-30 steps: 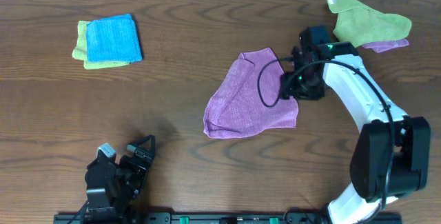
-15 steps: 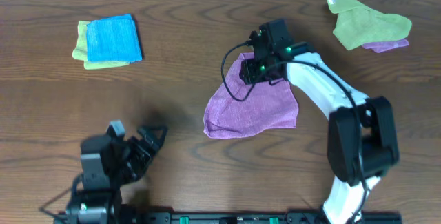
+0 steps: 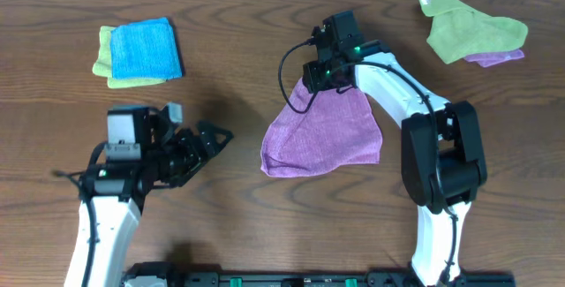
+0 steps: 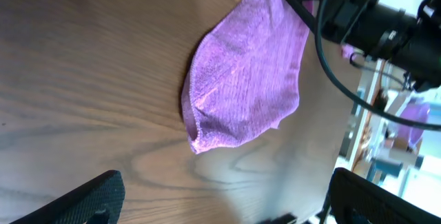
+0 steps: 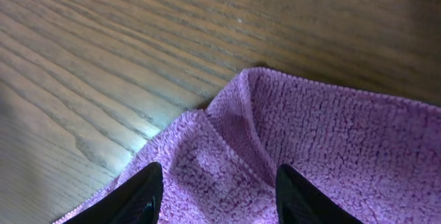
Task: Fold the cloth
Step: 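Lift the purple cloth with the right gripper while left arm approaches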
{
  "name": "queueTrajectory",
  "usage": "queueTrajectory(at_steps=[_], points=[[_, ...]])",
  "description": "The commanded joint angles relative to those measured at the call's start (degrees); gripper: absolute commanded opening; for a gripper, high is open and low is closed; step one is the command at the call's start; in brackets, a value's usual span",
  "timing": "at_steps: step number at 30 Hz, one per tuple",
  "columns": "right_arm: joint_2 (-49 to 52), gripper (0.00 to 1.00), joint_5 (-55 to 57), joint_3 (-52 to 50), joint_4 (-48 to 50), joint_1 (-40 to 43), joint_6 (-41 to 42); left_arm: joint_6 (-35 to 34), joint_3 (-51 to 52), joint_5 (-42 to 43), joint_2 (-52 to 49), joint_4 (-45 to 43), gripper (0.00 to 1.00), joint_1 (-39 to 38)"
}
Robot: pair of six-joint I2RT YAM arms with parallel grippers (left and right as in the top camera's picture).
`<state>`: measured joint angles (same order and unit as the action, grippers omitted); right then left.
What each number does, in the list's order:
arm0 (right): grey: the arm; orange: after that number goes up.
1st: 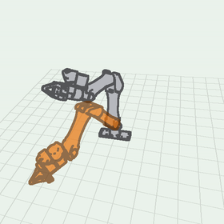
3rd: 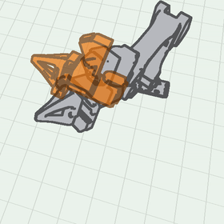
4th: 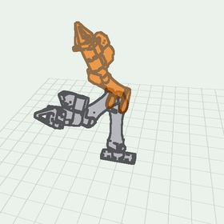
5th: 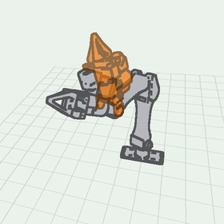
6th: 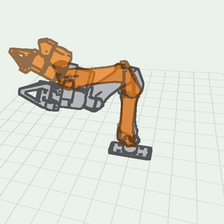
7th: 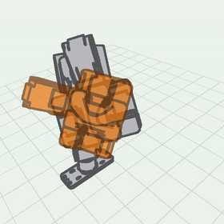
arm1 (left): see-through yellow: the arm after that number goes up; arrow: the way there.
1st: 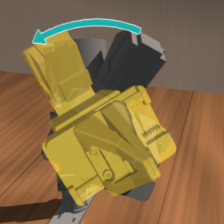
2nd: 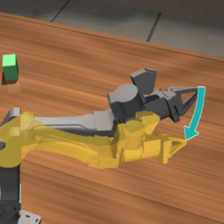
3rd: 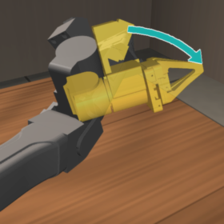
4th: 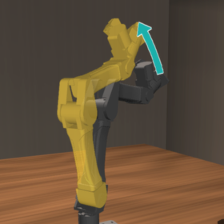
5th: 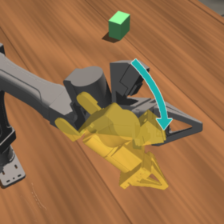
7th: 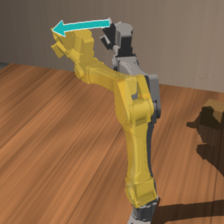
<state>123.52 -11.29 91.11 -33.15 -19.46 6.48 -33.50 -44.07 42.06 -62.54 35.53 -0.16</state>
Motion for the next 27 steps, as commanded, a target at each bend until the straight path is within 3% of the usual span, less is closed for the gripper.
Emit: queueTrajectory(at_steps=[1, 7, 9, 17, 27], points=[[1.88, 0.52, 0.74, 1.03, 0.15, 0.0, -1.01, 2.89, -2.38, 1.25, -0.72, -0.24, 0.96, -0.72], [4.07, 0.5, 0.52, 1.03, 1.05, -0.02, -1.01, 2.86, -2.47, 1.49, -0.72, -0.2, 0.96, -0.72], [4.28, 0.44, 0.48, 1.03, 1.11, -0.04, -1.01, 2.86, -2.47, 1.49, -0.72, -0.2, 0.96, -0.72], [4.28, 0.01, -1.75, 1.03, 1.46, -0.5, -1.01, 2.89, -2.47, 1.38, -0.72, -0.22, 0.96, -0.72], [4.26, 0.01, -7.63, 11.45, 2.05, -3.67, -1.42, 3.74, -2.47, 0.81, -0.72, -0.22, 0.96, -0.72]])
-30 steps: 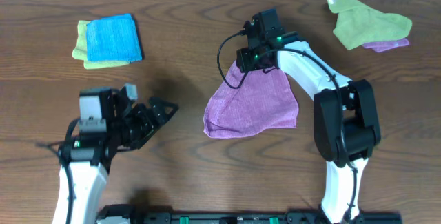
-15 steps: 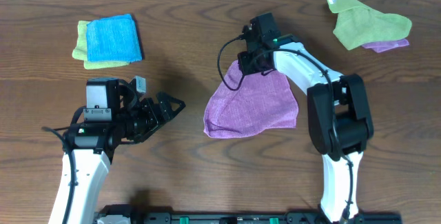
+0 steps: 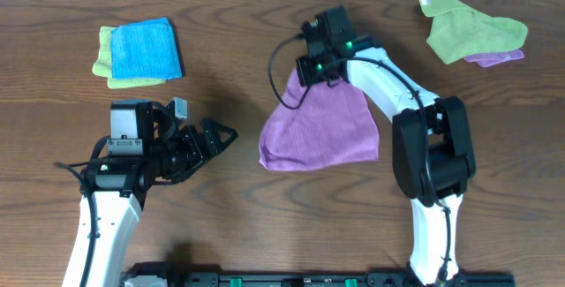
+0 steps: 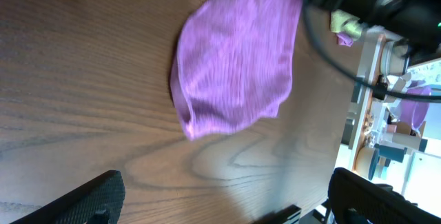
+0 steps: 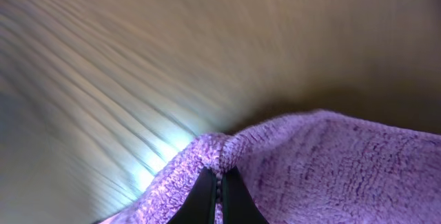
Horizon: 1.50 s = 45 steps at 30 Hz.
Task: Fold the cloth
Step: 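Lift the purple cloth with the right gripper while left arm approaches, then grasp the purple cloth's left corner with the left gripper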
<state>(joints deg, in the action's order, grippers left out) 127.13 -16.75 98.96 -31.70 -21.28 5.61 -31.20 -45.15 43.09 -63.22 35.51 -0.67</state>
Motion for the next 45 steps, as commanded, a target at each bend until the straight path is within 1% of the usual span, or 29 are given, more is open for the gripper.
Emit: queueTrajectory(at_steps=[1, 4, 6, 7, 8, 10, 11, 13, 15, 16, 20, 23, 27, 30, 32, 35, 38, 41, 45], points=[[0.66, 0.01, -2.14, 4.46, 1.14, -2.4, -0.57, 1.46, -1.4, -0.28, -0.04, -0.2, 0.96, -0.22], [0.66, 0.01, -2.16, 5.51, 3.45, -4.37, -0.52, 1.46, -1.4, -0.87, -0.04, -0.2, 0.96, -0.22], [0.94, 0.05, -2.12, 5.51, 4.35, -5.53, -0.55, 1.46, -1.4, -1.25, -0.04, -0.2, 0.96, -0.22], [1.2, 0.12, -2.12, 5.51, 4.87, -6.14, -0.52, 1.46, -1.4, -1.36, -0.04, -0.22, 0.96, -0.22], [1.6, 0.22, -2.1, 5.51, 5.38, -6.62, -0.52, 1.44, -1.4, -1.44, -0.04, -0.22, 0.96, -0.22], [2.36, 0.49, -2.16, 5.51, 6.82, -7.74, 0.13, 1.46, -1.4, -1.53, -0.04, -0.2, 0.96, -0.22], [2.38, 0.54, -2.16, 5.51, 7.28, -8.15, 0.11, 1.46, -1.4, -1.55, -0.04, -0.2, 0.96, -0.22], [2.23, 0.66, -2.16, 5.77, 7.89, -8.74, 0.13, 1.46, -1.4, -1.55, -0.04, -0.22, 0.96, -0.22], [1.7, 0.69, -2.12, 6.71, 7.32, -8.74, 1.42, 1.42, -1.4, -1.55, -0.04, -0.22, 0.96, -0.22], [1.42, 0.73, -2.12, 7.28, 6.75, -8.44, 2.67, 1.4, -1.4, -1.55, -0.04, -0.2, 0.96, -0.22], [-0.33, 0.72, -2.05, 11.26, 0.7, -5.92, 6.64, -1.07, -1.4, -1.49, -0.04, -0.2, 0.96, -0.22], [-1.66, 0.72, -0.11, 14.82, -9.33, -3.02, 8.22, -2.71, -1.4, -1.57, -0.04, -0.04, 0.96, -0.22], [-2.16, 0.74, 2.8, 16.63, -22.29, 1.22, 9.92, -13.51, -1.36, -6.14, 0.02, 2.12, 0.95, -1.25], [-2.14, 0.76, 2.8, 16.22, -29.0, 4.31, 9.88, -18.95, -1.2, -8.83, 0.02, 1.95, 0.95, -3.82], [-2.14, 0.77, 2.78, 16.04, -31.34, 6.05, 8.87, -20.55, -0.79, -10.36, 0.02, 1.29, 0.95, -6.19], [-2.14, 0.78, 1.75, 15.96, -35.63, 9.11, 8.61, -26.93, 1.14, -13.88, 0.0, -1.36, 0.95, -11.08], [-2.08, 0.76, 0.24, 15.28, -37.09, 10.78, 8.46, -31.21, 3.54, -16.5, 0.0, -4.72, 0.95, -14.21], [-1.99, 0.75, 0.17, 13.77, -37.99, 11.72, 8.46, -34.86, 7.06, -17.59, -0.02, -8.26, 0.95, -15.78], [-1.97, 0.75, 0.15, 9.27, -36.54, 12.0, 8.46, -38.86, 13.05, -17.49, -0.04, -14.47, 0.95, -16.02]])
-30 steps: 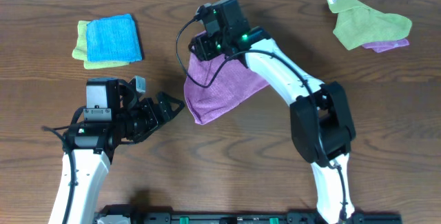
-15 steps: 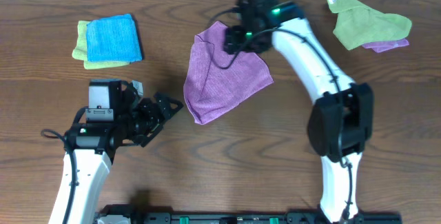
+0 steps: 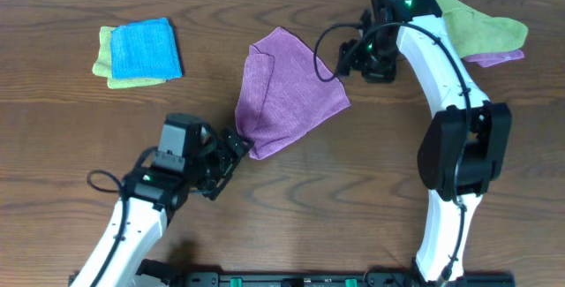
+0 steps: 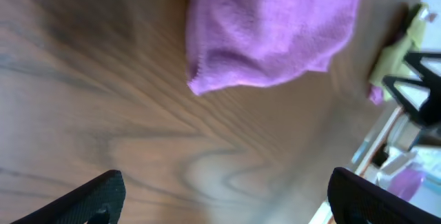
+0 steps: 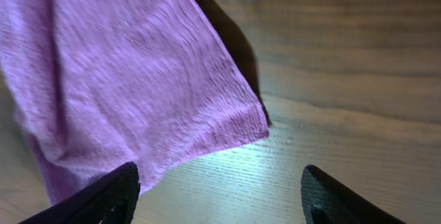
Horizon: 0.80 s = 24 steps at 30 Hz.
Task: Fold the cloth
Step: 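Grasp the purple cloth's left corner with the left gripper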
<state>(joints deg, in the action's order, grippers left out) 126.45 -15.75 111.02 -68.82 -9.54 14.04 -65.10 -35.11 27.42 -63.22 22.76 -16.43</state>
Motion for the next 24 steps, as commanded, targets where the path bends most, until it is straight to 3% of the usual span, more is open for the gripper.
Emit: queueTrajectory(at_steps=[1, 7, 11, 17, 24], points=[[-1.29, 0.74, -1.07, -3.98, 1.4, 0.26, 0.04, -5.77, 4.26, -1.66, -0.04, -3.45, 0.95, -0.26], [-1.18, 0.72, -4.22, -11.41, 8.07, 0.26, 0.72, -10.08, 9.49, -2.08, -1.2, -14.1, 0.95, -0.31], [-1.16, 0.7, -4.2, -14.71, 11.23, 0.28, 1.84, -11.37, 10.6, -2.34, -7.5, -24.37, 0.95, -0.66], [-0.94, 0.69, -4.22, -15.3, 12.46, 0.24, 2.32, -13.99, 10.6, 0.0, -17.38, -36.26, 0.95, -1.07], [-0.72, 0.67, -4.24, -15.54, 14.4, 0.2, 4.59, -16.37, 10.6, 0.7, -23.91, -44.11, 0.96, -2.43]])
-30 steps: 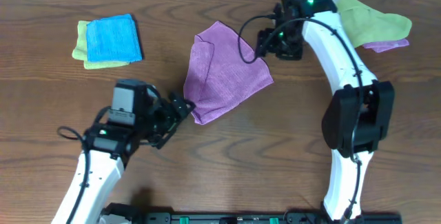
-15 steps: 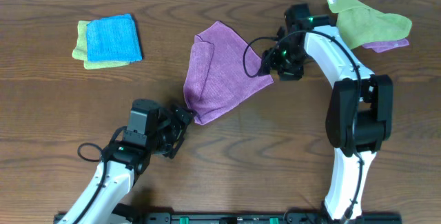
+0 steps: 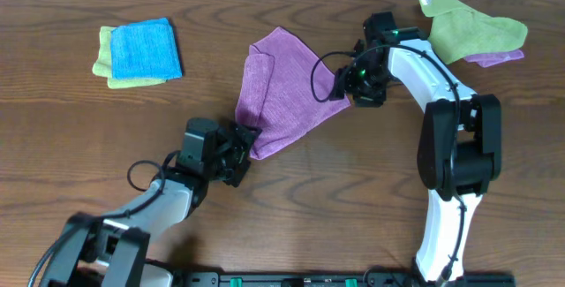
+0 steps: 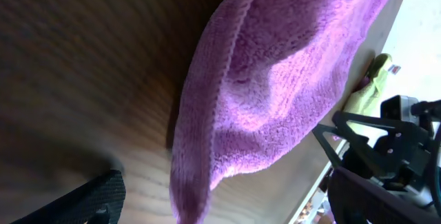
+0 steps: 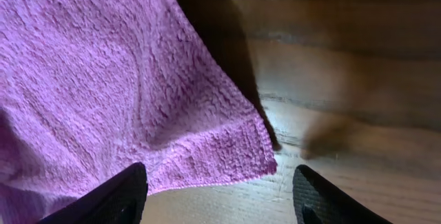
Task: Fold the cloth
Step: 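Grasp the purple cloth's left corner with the left gripper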
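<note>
The purple cloth [image 3: 287, 88] lies spread and partly doubled over in the middle of the table. My left gripper [image 3: 244, 148] is open at its lower left corner. In the left wrist view that corner of the cloth [image 4: 275, 79] hangs down between the wide-apart fingers [image 4: 96, 196] of the left gripper [image 4: 224, 189]. My right gripper [image 3: 353, 88] is open at the cloth's right corner. In the right wrist view the cloth's [image 5: 103, 79] corner lies between the spread fingers [image 5: 324, 196] of the right gripper [image 5: 219, 179].
A folded blue cloth on a yellow-green one [image 3: 137, 50] sits at the back left. A crumpled green cloth [image 3: 472, 24] lies on another purple one [image 3: 499, 57] at the back right. The table [image 3: 353, 216] is dark wood.
My left gripper has moved closer, so the cloth's lower left corner now sits between its fingers. My right gripper has come down and nearer to the cloth's right corner. The cloth lies as before.
The cloth first lay right of centre with my right gripper open over its top corner. Then that gripper was shut on the corner. Later the cloth lay further left and back, released, with my left gripper near it. Now both open grippers are at corners.
</note>
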{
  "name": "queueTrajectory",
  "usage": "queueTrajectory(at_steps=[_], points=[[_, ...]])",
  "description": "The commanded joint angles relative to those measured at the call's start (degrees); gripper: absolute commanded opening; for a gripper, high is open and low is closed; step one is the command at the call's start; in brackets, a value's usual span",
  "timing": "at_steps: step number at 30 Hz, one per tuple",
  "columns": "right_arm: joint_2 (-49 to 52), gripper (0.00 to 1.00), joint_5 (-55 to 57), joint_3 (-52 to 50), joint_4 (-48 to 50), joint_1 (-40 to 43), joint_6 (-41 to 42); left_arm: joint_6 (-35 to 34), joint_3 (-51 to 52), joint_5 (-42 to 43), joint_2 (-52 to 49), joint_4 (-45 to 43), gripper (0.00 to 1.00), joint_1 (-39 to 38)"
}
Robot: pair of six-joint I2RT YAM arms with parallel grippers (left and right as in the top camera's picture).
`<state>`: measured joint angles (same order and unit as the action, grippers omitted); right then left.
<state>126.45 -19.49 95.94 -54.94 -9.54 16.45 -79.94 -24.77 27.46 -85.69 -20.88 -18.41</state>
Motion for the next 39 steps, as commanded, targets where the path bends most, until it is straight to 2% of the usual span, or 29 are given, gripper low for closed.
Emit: queueTrajectory(at_steps=[1, 9, 11, 12, 24, 32, 37, 39], points=[[-0.72, 0.67, -0.5, -0.57, 0.92, 0.13, 2.49, -1.55, 0.26, 0.63, -1.66, -0.46, 0.96, -0.44], [-0.7, 0.67, -1.86, -3.19, 3.28, -0.07, 4.35, -1.99, 0.26, -3.1, -2.08, -0.48, 0.97, -1.55], [-0.72, 0.66, -2.47, -3.8, 3.98, -0.24, 4.61, -2.45, 0.24, -4.39, -2.08, -0.5, 1.0, -1.95], [-0.72, 0.65, -2.73, -4.11, 4.46, -0.46, 4.81, -2.62, 0.24, -4.96, -2.08, -0.63, 0.93, -1.99], [-0.72, 0.59, -3.04, -5.31, 8.02, -2.19, 5.84, -3.3, 0.24, -9.77, -2.84, -0.68, 0.44, -3.78], [-0.7, 0.41, -2.75, -5.33, 9.18, -2.16, 6.03, -3.43, 0.24, -8.81, -5.09, -1.7, 0.06, -3.78], [-0.72, 0.3, -1.51, -5.38, 10.21, -2.16, 6.03, -2.99, 0.24, -8.81, -5.81, -2.49, 0.06, -3.78], [-0.7, 0.14, -1.49, -5.6, 10.86, -2.16, 6.03, -2.32, 0.24, -8.81, -5.81, -2.58, 0.06, -3.78]])
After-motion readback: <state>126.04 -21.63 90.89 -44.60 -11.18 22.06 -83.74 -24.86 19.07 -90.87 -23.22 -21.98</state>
